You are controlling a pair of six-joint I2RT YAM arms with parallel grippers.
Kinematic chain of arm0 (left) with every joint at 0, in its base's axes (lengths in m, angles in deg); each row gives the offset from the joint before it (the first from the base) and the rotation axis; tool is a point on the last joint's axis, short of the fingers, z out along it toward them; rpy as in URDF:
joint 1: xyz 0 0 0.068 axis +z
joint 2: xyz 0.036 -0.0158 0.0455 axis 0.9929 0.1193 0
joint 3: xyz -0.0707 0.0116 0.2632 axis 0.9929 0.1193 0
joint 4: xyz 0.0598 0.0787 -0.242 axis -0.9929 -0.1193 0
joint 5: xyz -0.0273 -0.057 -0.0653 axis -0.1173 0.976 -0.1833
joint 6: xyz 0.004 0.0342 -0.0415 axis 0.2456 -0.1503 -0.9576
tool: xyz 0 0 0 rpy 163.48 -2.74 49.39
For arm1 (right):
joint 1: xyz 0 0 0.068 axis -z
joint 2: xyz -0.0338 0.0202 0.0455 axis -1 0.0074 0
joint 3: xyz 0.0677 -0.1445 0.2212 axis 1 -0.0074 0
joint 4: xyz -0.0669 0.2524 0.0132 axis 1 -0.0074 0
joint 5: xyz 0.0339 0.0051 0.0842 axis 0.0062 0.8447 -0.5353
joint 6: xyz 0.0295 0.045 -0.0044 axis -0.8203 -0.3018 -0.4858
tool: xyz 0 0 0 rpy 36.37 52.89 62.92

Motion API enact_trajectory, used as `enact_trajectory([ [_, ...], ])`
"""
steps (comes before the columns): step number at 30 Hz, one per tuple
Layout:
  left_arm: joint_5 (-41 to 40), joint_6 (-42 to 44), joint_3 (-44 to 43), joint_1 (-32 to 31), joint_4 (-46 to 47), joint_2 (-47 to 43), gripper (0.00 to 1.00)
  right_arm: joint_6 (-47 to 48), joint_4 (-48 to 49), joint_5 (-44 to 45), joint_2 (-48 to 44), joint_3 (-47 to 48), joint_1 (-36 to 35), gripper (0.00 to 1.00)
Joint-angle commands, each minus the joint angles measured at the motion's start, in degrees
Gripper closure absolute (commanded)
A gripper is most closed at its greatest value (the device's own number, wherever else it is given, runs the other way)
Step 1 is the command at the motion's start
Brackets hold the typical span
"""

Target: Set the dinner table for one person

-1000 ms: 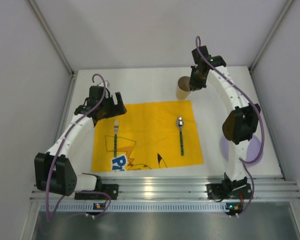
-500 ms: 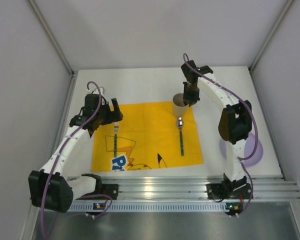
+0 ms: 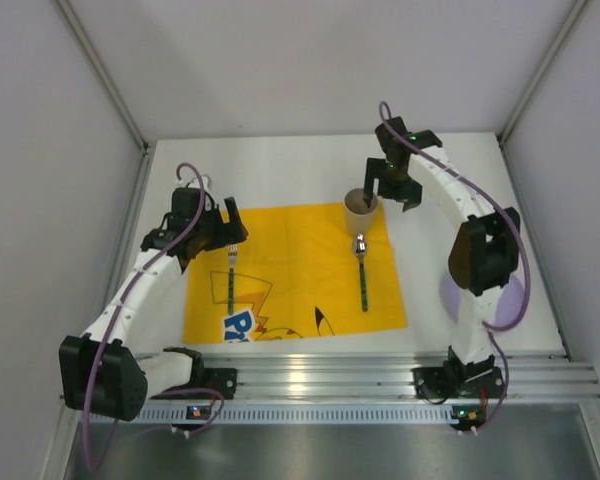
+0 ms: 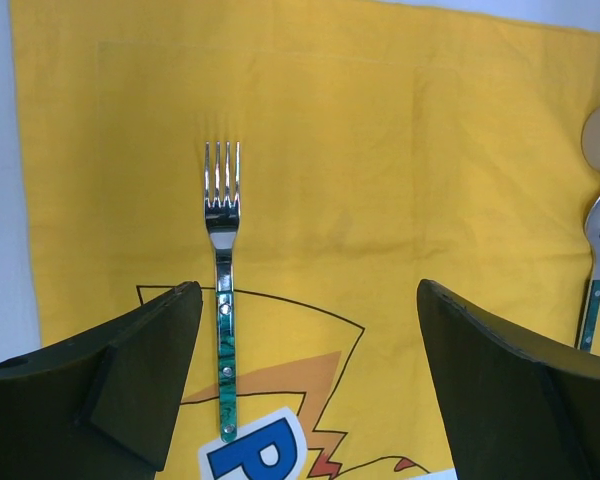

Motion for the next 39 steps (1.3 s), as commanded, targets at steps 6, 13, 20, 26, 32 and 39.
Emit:
enact_trajectory([
  [6,4.0,-1.0,-0.5,0.2,3.1,1.7,0.07,1.2,8.0,-4.4,-27.5,-33.6,20.3,0.11],
  [13,6.2,-1.5,-0.4,0.1,4.0,3.4,0.08,1.7,13.2,-4.6,-30.2,-47.6,23.2,0.13],
  [20,5.6,-0.6,0.1,0.1,3.4,2.7,0.08,1.0,14.0,-3.9,-28.9,-51.9,23.4,0.13],
  [26,5.1,-0.8,1.4,0.1,3.2,1.2,0.08,2.1,19.4,-1.8,-26.2,-58.4,23.4,0.32],
  [32,3.7,0.4,1.4,0.1,1.7,0.3,0.08,2.8,21.3,-0.7,-21.6,-56.8,23.3,0.93],
  [39,5.6,0.2,-0.7,0.2,-0.3,-0.3,0.08,4.0,10.2,7.5,-24.6,-41.3,18.5,1.0],
])
